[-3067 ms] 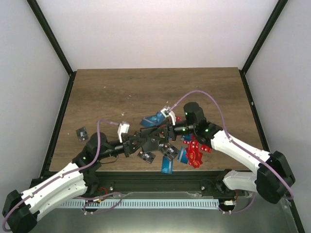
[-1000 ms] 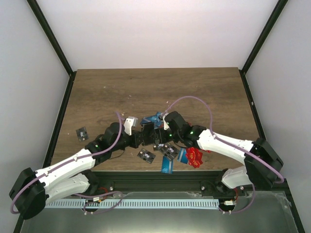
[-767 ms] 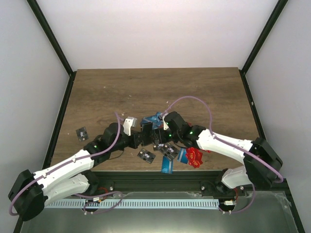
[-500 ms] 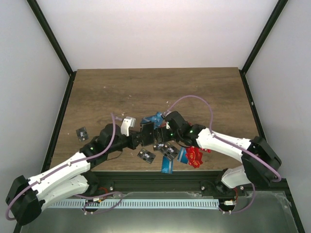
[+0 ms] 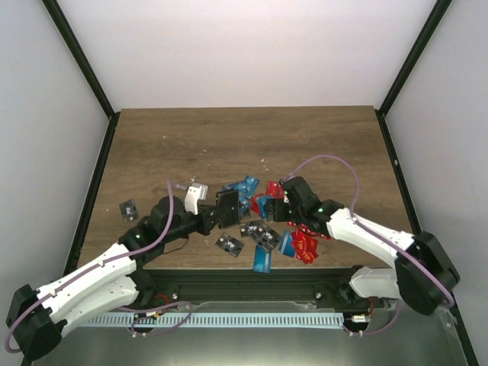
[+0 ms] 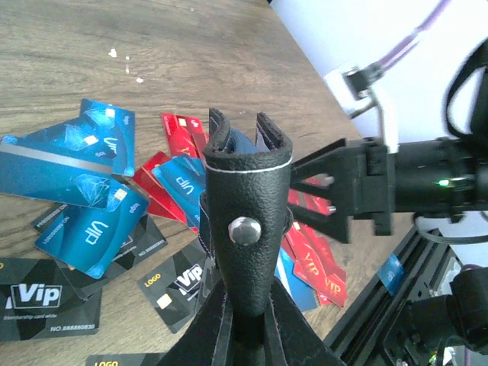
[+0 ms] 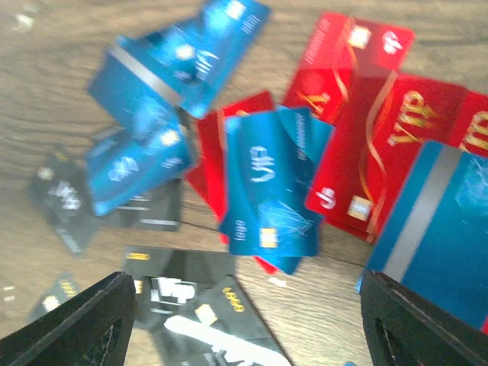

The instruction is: Put the credit cards into the card holder

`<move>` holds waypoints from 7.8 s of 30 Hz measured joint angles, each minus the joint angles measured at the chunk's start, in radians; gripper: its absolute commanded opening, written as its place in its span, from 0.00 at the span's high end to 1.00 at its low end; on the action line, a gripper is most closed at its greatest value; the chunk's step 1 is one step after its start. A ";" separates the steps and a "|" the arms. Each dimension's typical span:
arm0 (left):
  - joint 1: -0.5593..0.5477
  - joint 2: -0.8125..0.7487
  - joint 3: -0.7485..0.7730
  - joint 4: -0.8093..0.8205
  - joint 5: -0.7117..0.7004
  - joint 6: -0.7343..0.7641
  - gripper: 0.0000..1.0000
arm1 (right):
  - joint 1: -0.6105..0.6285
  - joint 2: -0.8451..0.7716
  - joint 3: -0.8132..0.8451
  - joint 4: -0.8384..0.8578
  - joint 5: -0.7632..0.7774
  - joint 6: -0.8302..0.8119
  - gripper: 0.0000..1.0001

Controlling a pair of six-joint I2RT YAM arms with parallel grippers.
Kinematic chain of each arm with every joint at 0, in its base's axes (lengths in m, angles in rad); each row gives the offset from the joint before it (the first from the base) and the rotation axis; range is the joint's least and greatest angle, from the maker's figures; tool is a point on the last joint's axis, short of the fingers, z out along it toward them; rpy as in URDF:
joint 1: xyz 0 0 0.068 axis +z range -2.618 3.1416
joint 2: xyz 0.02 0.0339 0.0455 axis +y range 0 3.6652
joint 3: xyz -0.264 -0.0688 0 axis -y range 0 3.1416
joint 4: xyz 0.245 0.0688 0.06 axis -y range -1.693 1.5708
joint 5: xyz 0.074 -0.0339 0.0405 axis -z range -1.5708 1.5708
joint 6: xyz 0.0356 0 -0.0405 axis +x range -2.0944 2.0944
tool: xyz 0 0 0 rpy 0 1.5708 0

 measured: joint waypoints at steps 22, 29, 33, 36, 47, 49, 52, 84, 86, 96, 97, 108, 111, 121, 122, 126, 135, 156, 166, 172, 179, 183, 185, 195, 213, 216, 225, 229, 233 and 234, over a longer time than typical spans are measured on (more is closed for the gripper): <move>0.000 -0.082 -0.010 -0.160 -0.119 -0.028 0.96 | 0.134 0.003 -0.062 0.335 -0.538 -0.066 0.24; 0.000 -0.094 -0.012 -0.193 -0.134 -0.049 0.96 | 0.144 0.110 0.018 0.364 -0.531 -0.061 0.29; 0.000 -0.105 -0.013 -0.201 -0.134 -0.054 0.96 | 0.144 0.126 0.042 0.364 -0.505 -0.061 0.40; 0.000 -0.116 -0.013 -0.201 -0.133 -0.056 0.96 | 0.144 0.152 0.077 0.365 -0.486 -0.067 0.58; 0.000 -0.129 -0.013 -0.204 -0.113 -0.064 0.96 | 0.144 0.256 0.117 0.394 -0.489 -0.089 0.83; 0.000 -0.129 -0.013 -0.204 -0.111 -0.068 0.96 | 0.144 0.257 0.117 0.399 -0.489 -0.089 0.82; 0.000 -0.129 -0.020 -0.204 -0.109 -0.075 0.96 | 0.144 0.257 0.117 0.409 -0.494 -0.089 0.82; -0.007 -0.136 -0.183 -0.404 -0.157 -0.382 0.94 | 0.283 0.366 0.047 0.461 -0.574 0.068 0.99; -0.009 -0.105 -0.199 -0.382 -0.156 -0.396 0.81 | 0.283 0.378 0.043 0.461 -0.575 0.078 0.99; -0.016 -0.021 -0.149 -0.417 -0.246 -0.410 0.31 | 0.290 0.397 0.022 0.447 -0.596 0.110 0.99; -0.025 -0.015 -0.138 -0.422 -0.255 -0.409 0.31 | 0.290 0.394 0.017 0.446 -0.595 0.114 0.99; -0.242 0.156 -0.009 -0.415 -0.305 -0.362 0.25 | 0.290 0.244 -0.009 0.409 -0.544 0.144 0.99; -0.261 0.190 -0.005 -0.409 -0.324 -0.359 0.27 | 0.290 0.209 -0.009 0.400 -0.536 0.143 0.99; -0.266 0.177 -0.005 -0.410 -0.373 -0.365 0.36 | 0.290 0.214 -0.009 0.385 -0.528 0.135 0.99; -0.266 0.168 -0.005 -0.409 -0.374 -0.366 0.37 | 0.290 0.214 -0.009 0.385 -0.527 0.132 0.99; -0.266 0.151 -0.005 -0.409 -0.382 -0.367 0.39 | 0.290 0.214 -0.009 0.385 -0.527 0.128 0.99; -0.266 0.181 -0.005 -0.364 -0.354 -0.353 0.36 | 0.290 0.214 -0.009 0.384 -0.520 0.127 0.99; -0.267 0.137 0.001 -0.500 -0.523 -0.423 0.54 | 0.287 0.225 -0.015 0.355 -0.479 0.120 0.99; -0.267 0.097 -0.001 -0.550 -0.581 -0.472 0.54 | 0.267 0.247 -0.016 0.347 -0.467 0.102 0.99; -0.267 0.091 -0.046 -0.558 -0.607 -0.532 0.56 | 0.241 0.249 -0.016 0.335 -0.460 0.092 0.99; -0.266 0.088 -0.093 -0.560 -0.624 -0.595 0.59 | 0.179 0.277 -0.016 0.326 -0.457 0.068 0.99; -0.262 0.084 -0.102 -0.559 -0.639 -0.615 0.58 | 0.148 0.289 -0.016 0.312 -0.457 0.049 0.99; -0.256 0.079 -0.108 -0.558 -0.647 -0.621 0.58 | 0.134 0.295 -0.016 0.304 -0.457 0.043 0.99; -0.198 0.069 -0.160 -0.492 -0.652 -0.592 0.63 | 0.109 0.323 -0.007 0.278 -0.449 0.026 0.99; -0.178 -0.115 -0.262 -0.356 -0.602 -0.490 0.82 | 0.106 0.351 0.110 0.161 -0.448 -0.011 0.64; -0.178 -0.134 -0.271 -0.348 -0.596 -0.475 0.82 | 0.106 0.327 0.130 0.121 -0.441 -0.018 0.63; -0.178 -0.126 -0.274 -0.280 -0.555 -0.413 0.82 | 0.116 0.256 0.139 0.164 -0.531 -0.008 0.60; -0.178 -0.124 -0.274 -0.242 -0.535 -0.386 0.82 | 0.131 0.300 0.171 0.205 -0.583 -0.006 0.59; -0.177 -0.117 -0.274 -0.226 -0.522 -0.373 0.82 | 0.139 0.390 0.225 0.245 -0.621 -0.009 0.59; -0.177 -0.116 -0.274 -0.225 -0.520 -0.371 0.82 | 0.139 0.410 0.233 0.252 -0.629 -0.010 0.59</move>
